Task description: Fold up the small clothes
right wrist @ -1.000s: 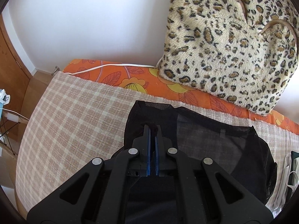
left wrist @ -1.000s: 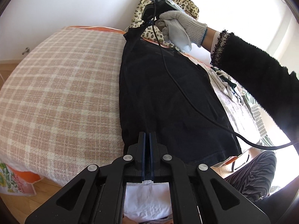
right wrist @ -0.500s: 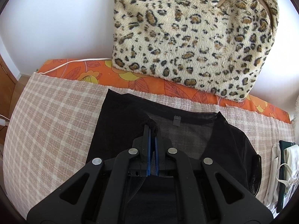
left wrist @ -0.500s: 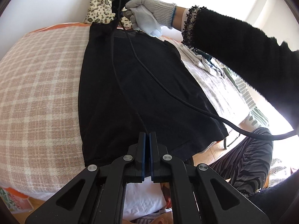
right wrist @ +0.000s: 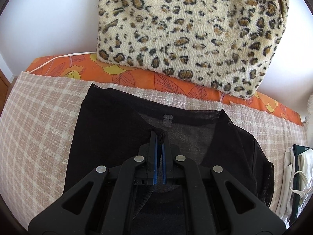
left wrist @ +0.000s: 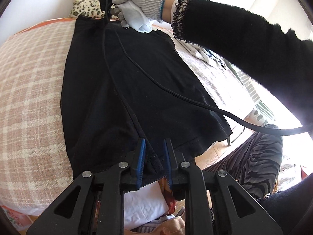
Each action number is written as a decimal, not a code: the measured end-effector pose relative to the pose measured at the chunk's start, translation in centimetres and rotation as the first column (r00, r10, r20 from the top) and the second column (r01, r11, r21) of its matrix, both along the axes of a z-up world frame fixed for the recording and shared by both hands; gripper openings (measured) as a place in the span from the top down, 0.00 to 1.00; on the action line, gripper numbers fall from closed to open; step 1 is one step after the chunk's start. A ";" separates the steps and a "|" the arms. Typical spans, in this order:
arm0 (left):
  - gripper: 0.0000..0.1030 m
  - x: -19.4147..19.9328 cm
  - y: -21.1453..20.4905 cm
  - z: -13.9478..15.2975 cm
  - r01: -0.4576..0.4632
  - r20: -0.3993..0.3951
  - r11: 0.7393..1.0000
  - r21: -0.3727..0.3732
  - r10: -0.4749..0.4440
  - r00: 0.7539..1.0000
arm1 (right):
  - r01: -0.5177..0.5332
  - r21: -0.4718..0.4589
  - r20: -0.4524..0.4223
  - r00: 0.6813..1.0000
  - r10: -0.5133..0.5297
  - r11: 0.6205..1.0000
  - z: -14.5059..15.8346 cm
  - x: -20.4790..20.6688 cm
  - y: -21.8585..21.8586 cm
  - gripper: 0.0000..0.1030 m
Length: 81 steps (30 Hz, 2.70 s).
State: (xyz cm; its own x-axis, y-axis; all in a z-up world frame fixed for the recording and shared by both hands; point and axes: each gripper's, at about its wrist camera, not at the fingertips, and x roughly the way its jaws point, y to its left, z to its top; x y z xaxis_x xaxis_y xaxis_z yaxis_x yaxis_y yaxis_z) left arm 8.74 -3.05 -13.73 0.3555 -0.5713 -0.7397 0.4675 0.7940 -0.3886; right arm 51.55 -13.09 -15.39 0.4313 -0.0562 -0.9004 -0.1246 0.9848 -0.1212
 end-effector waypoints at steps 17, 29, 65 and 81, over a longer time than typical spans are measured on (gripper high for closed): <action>0.66 -0.9 8.0 2.7 -0.233 0.127 0.973 0.005 0.230 0.965 | 0.038 0.035 0.084 0.996 -0.041 0.999 6.0 -7.4 -6.1 0.37; 0.66 -2.4 8.4 2.0 -0.264 0.142 0.961 0.077 0.251 0.957 | -0.009 0.161 0.103 0.995 -0.008 0.987 9.4 -19.7 -11.0 0.37; 0.44 -6.5 -17.7 1.0 0.239 0.284 0.936 0.258 -0.310 0.907 | 0.086 0.418 0.087 0.987 -0.134 0.905 7.8 -21.1 -30.4 0.36; 0.88 -3.5 -18.9 -1.4 0.208 0.208 0.943 0.260 -0.265 0.942 | 0.165 0.489 -0.017 0.983 -0.180 0.857 0.6 -10.3 -30.1 0.36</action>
